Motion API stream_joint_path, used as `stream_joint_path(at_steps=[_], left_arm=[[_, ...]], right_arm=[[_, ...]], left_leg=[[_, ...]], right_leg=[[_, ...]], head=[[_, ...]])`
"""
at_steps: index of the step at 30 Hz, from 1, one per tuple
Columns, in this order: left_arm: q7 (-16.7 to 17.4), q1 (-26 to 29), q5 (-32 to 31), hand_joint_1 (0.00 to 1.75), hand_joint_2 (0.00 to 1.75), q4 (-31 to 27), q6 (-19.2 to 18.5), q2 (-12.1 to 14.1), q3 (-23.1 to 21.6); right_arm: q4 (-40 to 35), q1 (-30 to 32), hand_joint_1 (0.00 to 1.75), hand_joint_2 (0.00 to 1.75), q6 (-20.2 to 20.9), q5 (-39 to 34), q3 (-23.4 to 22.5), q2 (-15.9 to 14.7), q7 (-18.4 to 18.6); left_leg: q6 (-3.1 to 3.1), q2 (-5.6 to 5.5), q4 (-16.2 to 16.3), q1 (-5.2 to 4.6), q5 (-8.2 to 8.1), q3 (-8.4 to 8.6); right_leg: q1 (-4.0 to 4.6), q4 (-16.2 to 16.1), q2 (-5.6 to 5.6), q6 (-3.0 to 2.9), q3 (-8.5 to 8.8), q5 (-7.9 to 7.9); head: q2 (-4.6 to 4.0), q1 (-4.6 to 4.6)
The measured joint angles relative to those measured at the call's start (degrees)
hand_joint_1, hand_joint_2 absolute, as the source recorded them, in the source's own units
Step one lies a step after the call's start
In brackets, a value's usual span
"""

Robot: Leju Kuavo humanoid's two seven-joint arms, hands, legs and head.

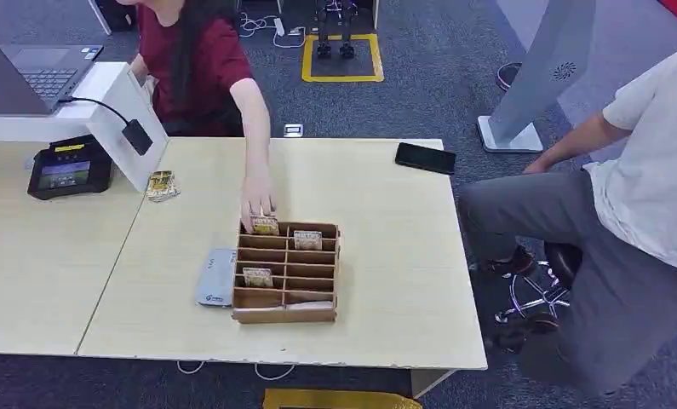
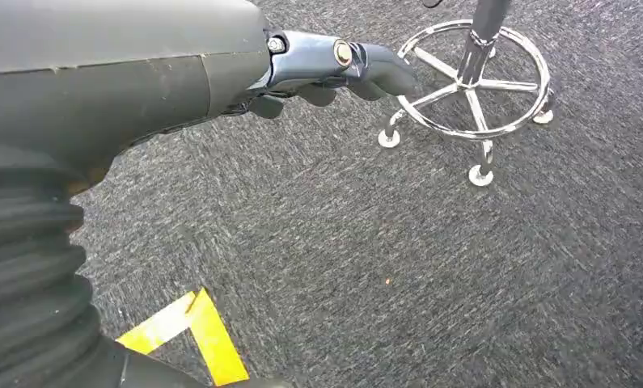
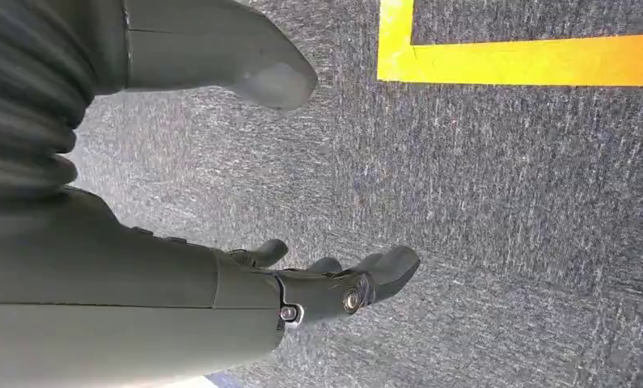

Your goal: Pass the card to the sensor for recognition and then transmit it.

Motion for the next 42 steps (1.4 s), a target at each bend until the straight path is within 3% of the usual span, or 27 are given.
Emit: stream_joint_path(at_steps=[9,10,11,12,13,14,15,17,19,20,22,24,26,33,42], left_arm=[[0.0,0.0,0.1,0.00,1.75,0.0,-0.1,0.0,0.0],[-1.3,-0.1,2.3,0.00,1.75,-0.4,-2.2,-0.4,0.0],[-3.4,0.3,6.7,0.00,1.75,-3.8,-6.6,-2.3,0.0],[-3.8,1.8,13.7,0.00,1.75,-11.2,-13.4,-3.3,-0.8],[-0.4,3.7,23.3,0.00,1.75,-21.3,-22.2,-5.3,-2.9],[5.0,5.4,36.6,0.00,1.75,-33.4,-29.4,-6.5,-6.2],[7.7,6.3,50.7,0.00,1.75,-43.7,-32.0,-6.5,-9.0],[7.5,7.9,75.3,0.00,1.75,-58.7,-36.0,-7.1,-13.1],[5.6,9.6,90.0,0.00,1.75,-68.4,-38.3,-8.1,-15.9],[4.9,10.6,93.2,0.00,1.75,-71.9,-38.8,-8.7,-17.6],[4.1,12.2,88.6,0.00,1.75,-76.2,-39.4,-10.1,-19.3],[3.4,13.3,76.7,0.00,1.75,-79.8,-39.3,-10.5,-20.3],[3.1,13.9,72.4,0.00,1.75,-82.2,-38.5,-10.6,-21.2],[3.1,15.0,71.8,0.00,1.75,-85.8,-38.0,-11.3,-22.4],[5.2,15.0,72.7,0.00,1.75,-86.1,-35.7,-11.4,-22.4]], right_arm=[[0.0,0.0,0.00,1.75,0.0,0.0,0.0,0.0,0.0],[0.0,0.0,0.00,1.75,0.2,0.9,0.1,0.0,0.4],[0.2,-0.1,0.00,1.75,1.3,3.9,0.7,0.1,2.1],[0.4,-0.1,0.00,1.75,2.1,6.6,1.9,0.1,3.5],[0.5,-0.1,0.00,1.75,2.3,8.5,2.9,0.1,4.2],[0.5,0.0,0.00,1.75,2.3,9.5,3.7,0.2,4.9],[0.7,0.0,0.00,1.75,2.3,10.0,4.1,0.4,5.4],[0.9,-0.3,0.00,1.75,2.4,10.4,4.9,0.5,6.0],[1.0,-0.6,0.00,1.75,2.6,10.8,5.3,0.8,6.0],[1.0,-0.6,0.00,1.75,2.8,10.9,5.6,0.9,6.0],[1.2,-0.4,0.00,1.75,3.0,11.2,6.0,1.2,6.2],[1.3,-0.4,0.00,1.75,3.1,11.4,6.2,1.3,6.4],[1.4,-0.4,0.00,1.75,3.0,11.7,6.3,1.5,6.8],[1.5,-0.4,0.00,1.75,3.0,12.0,6.3,1.7,6.9],[1.5,-0.4,0.00,1.75,3.0,12.4,6.3,1.8,6.8]], left_leg=[[0.00,0.00,0.0,0.00,0.00,0.02],[0.00,0.01,0.0,0.00,0.00,0.02],[0.00,0.01,0.0,0.05,0.00,0.00],[0.00,-0.01,0.0,0.08,0.00,0.02],[-0.06,0.00,0.1,0.33,-0.01,0.00],[-0.11,-0.02,0.3,0.63,-0.02,-0.19],[-0.12,-0.23,0.5,0.71,-0.01,-0.39],[-0.12,-0.56,0.3,0.59,0.00,-0.34],[-0.18,-0.35,0.0,0.25,0.07,-0.04],[-0.18,-0.25,0.0,0.26,0.07,-0.01],[-0.18,-0.24,0.1,0.28,0.07,-0.05],[-0.17,-0.26,0.1,0.27,0.06,-0.06],[-0.14,-0.24,0.1,0.13,0.04,-0.05],[-0.14,-0.21,0.1,0.14,0.04,-0.04],[-0.14,-0.22,0.1,0.13,0.04,-0.04]], right_leg=[[0.00,0.0,0.00,0.00,-0.01,0.00],[0.00,0.0,0.01,0.00,-0.01,0.00],[0.02,0.0,0.01,0.00,0.02,0.00],[0.06,0.0,0.01,0.00,0.04,0.00],[0.24,0.0,0.01,-0.11,0.02,-0.04],[0.59,-0.1,-0.02,-0.26,0.02,0.06],[0.65,-0.1,-0.21,-0.25,-0.03,0.06],[0.51,0.0,-0.58,-0.16,0.02,-0.02],[0.11,0.0,-0.38,-0.16,0.03,-0.02],[0.15,0.0,-0.24,-0.16,0.03,-0.02],[0.20,0.0,-0.20,-0.15,0.04,-0.01],[0.18,0.0,-0.22,-0.15,0.05,-0.02],[0.13,0.0,-0.22,-0.15,0.04,-0.02],[0.15,0.0,-0.19,-0.15,0.03,-0.02],[0.15,0.0,-0.19,-0.15,0.04,-0.02]], head=[[0.00,0.00],[0.00,0.00],[0.00,-0.20],[0.00,-0.02],[0.00,-0.24],[0.00,-0.24],[0.00,0.26],[0.00,0.33],[0.00,-0.04],[-0.02,-0.28],[0.00,-0.15],[0.00,-0.04],[0.00,-0.04],[0.00,0.00],[0.00,0.00]])
